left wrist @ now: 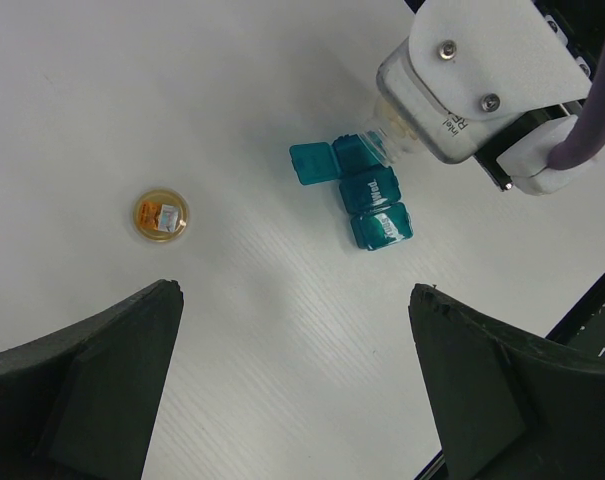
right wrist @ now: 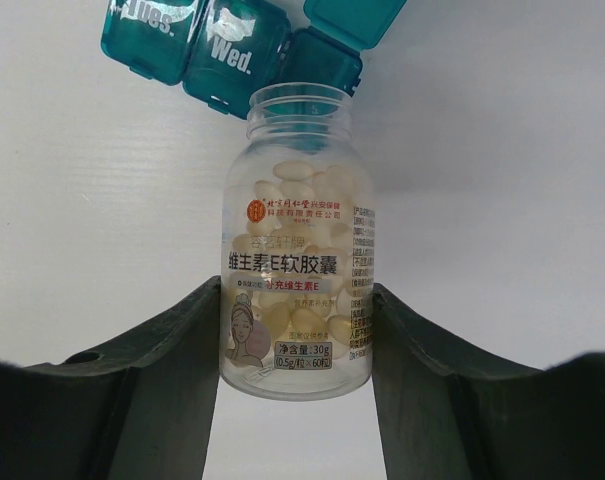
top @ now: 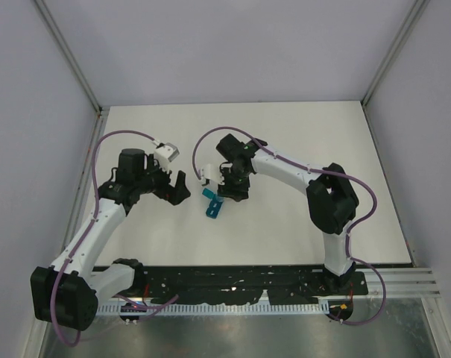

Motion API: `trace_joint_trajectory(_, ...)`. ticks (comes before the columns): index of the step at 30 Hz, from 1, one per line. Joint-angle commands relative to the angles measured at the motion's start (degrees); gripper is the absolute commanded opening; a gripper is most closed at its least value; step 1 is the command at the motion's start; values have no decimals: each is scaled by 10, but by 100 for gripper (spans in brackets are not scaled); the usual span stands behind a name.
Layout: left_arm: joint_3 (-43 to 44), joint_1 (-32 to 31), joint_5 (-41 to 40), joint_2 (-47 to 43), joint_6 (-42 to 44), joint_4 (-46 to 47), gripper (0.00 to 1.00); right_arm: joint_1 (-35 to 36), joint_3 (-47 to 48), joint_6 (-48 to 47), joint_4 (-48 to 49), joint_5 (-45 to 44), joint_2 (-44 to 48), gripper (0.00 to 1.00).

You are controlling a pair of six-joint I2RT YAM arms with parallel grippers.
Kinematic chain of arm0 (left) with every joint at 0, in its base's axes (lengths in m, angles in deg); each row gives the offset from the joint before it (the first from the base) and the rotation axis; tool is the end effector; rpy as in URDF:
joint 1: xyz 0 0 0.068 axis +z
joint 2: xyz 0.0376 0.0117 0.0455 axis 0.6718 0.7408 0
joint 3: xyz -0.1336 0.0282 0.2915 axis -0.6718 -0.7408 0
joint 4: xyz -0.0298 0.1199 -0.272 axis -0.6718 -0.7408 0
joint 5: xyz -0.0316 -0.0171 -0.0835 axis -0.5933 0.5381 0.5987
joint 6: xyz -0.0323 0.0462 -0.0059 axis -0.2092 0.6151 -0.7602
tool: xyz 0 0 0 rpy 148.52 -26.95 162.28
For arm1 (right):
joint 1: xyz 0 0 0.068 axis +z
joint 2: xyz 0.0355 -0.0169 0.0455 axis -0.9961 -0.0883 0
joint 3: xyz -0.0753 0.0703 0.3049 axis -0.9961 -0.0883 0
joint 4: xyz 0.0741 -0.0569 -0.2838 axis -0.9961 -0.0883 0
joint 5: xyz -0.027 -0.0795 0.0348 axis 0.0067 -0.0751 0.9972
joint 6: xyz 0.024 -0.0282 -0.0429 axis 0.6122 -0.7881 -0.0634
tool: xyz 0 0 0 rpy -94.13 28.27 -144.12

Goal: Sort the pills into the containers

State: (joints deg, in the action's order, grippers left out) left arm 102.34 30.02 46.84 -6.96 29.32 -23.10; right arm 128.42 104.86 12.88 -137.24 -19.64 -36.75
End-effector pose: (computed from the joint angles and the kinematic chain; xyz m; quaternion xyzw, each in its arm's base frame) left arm 0.2315 -0.0693 0.3107 0.2437 0.8523 -0.2435 0.3934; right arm 0.3276 0.3230 0.2486 -0.7337 0.6546 0.1028 0.1502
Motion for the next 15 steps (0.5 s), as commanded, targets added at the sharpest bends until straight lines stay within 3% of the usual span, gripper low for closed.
trace_joint_trajectory(1, 6, 6, 3, 1, -5, 6, 99, 5, 23, -12, -5, -9, -1, 6)
trace_joint_trajectory(15, 5, 13, 13, 4, -6, 5, 100, 11, 32, -18, -16, -20, -8, 5)
